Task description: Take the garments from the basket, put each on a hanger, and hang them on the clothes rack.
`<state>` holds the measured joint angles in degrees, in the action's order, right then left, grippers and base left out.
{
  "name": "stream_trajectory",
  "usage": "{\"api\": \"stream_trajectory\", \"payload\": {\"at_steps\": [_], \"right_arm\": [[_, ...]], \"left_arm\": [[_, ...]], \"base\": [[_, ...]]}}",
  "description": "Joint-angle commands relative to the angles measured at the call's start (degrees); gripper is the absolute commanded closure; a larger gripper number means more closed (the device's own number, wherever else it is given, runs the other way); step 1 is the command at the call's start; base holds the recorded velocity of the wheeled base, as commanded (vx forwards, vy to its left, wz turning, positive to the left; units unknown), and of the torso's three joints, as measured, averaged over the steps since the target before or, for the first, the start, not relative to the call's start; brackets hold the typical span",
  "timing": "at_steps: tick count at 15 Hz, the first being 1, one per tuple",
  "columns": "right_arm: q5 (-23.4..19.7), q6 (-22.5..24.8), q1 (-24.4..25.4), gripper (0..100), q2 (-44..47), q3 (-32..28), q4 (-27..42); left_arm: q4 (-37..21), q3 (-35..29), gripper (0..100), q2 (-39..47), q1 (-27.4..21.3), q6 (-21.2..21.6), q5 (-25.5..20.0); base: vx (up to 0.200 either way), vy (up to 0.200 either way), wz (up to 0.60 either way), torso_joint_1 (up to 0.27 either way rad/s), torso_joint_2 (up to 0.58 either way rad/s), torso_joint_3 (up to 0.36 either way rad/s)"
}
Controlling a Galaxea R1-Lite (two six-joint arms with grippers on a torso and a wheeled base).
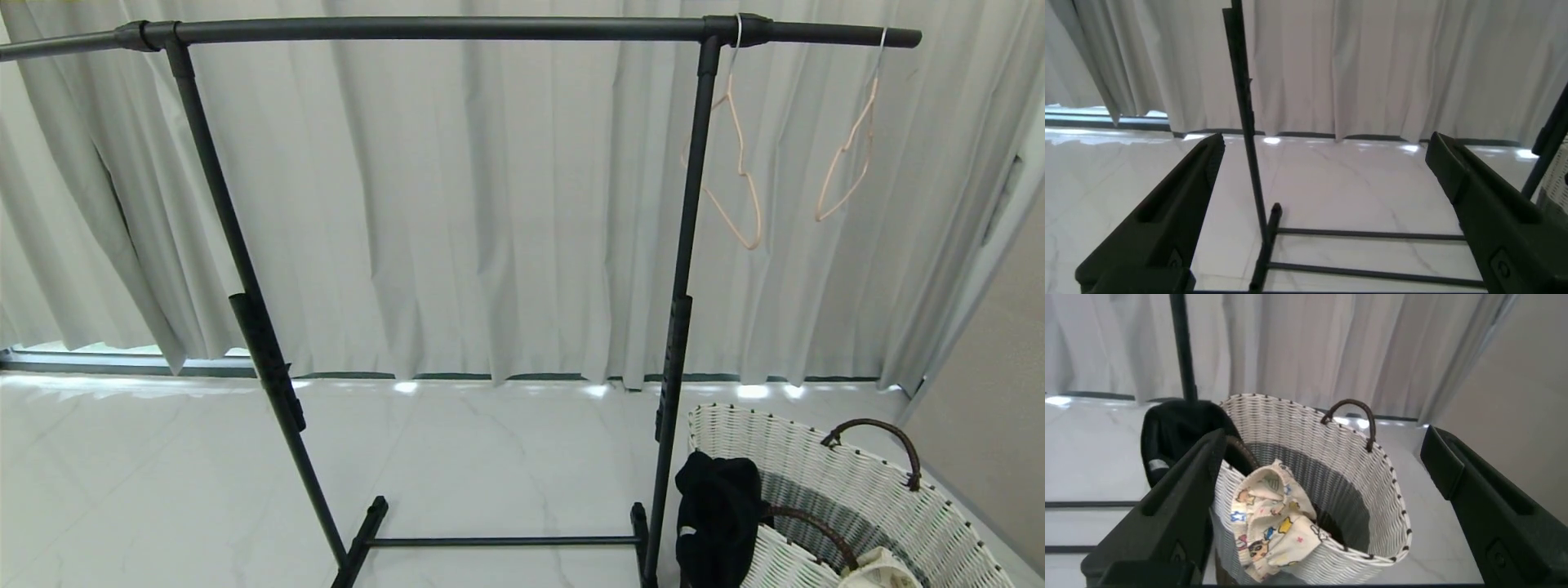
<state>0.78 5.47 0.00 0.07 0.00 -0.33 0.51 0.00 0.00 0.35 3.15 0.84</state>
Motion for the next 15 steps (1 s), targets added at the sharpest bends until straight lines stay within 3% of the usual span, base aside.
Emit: {"api": "stream_trajectory", "payload": {"at_steps": [1,8,11,13,15], "right_arm": [[0.01,-0.02,0.0,0,0.01,0.0,-0.02],[0.19,-1.08,0.09,0,0.28,-1.05,-1.69],[0.54,-2.57,3.69,0,9.33,-18.54,6.75],[0.89,1.91,4.75,0,19.88,-25.58,15.09],[3.79,6.66,4.66,0,33.15,-26.89,16.94]], "left_arm": [[0.02,0.0,0,0.0,0.0,-0.07,0.04],[0.02,0.0,0,0.0,0.0,-1.56,0.21],[0.02,0.0,0,0.0,0.0,-2.62,0.3],[-0.07,0.0,0,0.0,0.0,-2.62,0.3],[0.02,0.0,0,0.0,0.0,-2.62,0.3]], "base": [[0.0,0.0,0.0,0.0,0.0,0.0],[0.0,0.0,0.0,0.0,0.0,0.0],[0.0,0.0,0.0,0.0,0.0,0.0],[0.0,0.0,0.0,0.0,0.0,0.0],[0.0,0.0,0.0,0.0,0.0,0.0]]}}
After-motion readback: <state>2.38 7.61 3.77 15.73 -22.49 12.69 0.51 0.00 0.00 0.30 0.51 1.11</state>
